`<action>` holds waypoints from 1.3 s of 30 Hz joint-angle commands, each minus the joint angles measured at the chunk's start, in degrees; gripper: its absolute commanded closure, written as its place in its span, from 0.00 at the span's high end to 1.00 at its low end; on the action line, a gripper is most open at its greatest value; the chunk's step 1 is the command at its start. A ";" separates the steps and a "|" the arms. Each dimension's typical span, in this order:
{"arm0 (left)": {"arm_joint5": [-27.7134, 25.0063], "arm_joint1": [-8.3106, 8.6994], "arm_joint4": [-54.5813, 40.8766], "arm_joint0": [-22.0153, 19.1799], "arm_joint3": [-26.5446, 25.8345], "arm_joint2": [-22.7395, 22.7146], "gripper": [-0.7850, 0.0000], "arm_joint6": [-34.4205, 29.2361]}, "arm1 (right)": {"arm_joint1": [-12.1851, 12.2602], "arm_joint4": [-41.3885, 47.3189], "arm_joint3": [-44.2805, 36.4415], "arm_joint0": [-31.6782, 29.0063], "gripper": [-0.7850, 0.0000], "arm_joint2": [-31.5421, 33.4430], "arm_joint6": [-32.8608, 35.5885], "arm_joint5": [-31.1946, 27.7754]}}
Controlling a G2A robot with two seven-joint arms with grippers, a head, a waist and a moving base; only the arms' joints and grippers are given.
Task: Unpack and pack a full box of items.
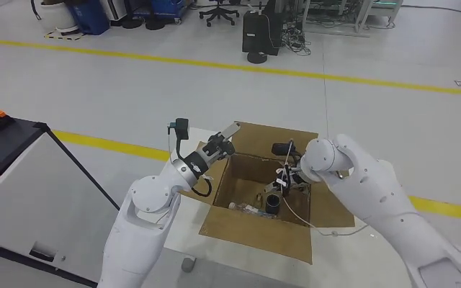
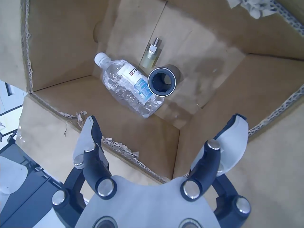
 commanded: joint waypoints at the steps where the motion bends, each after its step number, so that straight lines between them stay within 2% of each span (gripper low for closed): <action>1: 0.00 0.00 0.00 0.00 0.00 0.00 1.00 0.00 | -0.09 1.03 1.27 0.55 1.00 -0.34 0.60 -0.59; 7: 0.00 0.00 0.00 0.00 0.00 0.00 1.00 0.00 | -0.06 4.38 3.11 0.50 1.00 0.81 1.82 -3.98; 12: 0.00 0.00 0.00 0.00 0.00 0.00 1.00 0.00 | -0.14 1.96 1.95 0.08 1.00 0.63 -0.80 -2.51; 32: 0.00 0.00 0.00 0.00 0.00 0.00 1.00 0.00 | -0.16 1.79 1.76 0.07 1.00 0.57 -0.88 -2.43; 39: 0.00 0.00 0.00 0.00 0.00 0.00 1.00 0.00 | 0.00 0.16 3.92 -0.71 1.00 0.78 -1.79 -3.28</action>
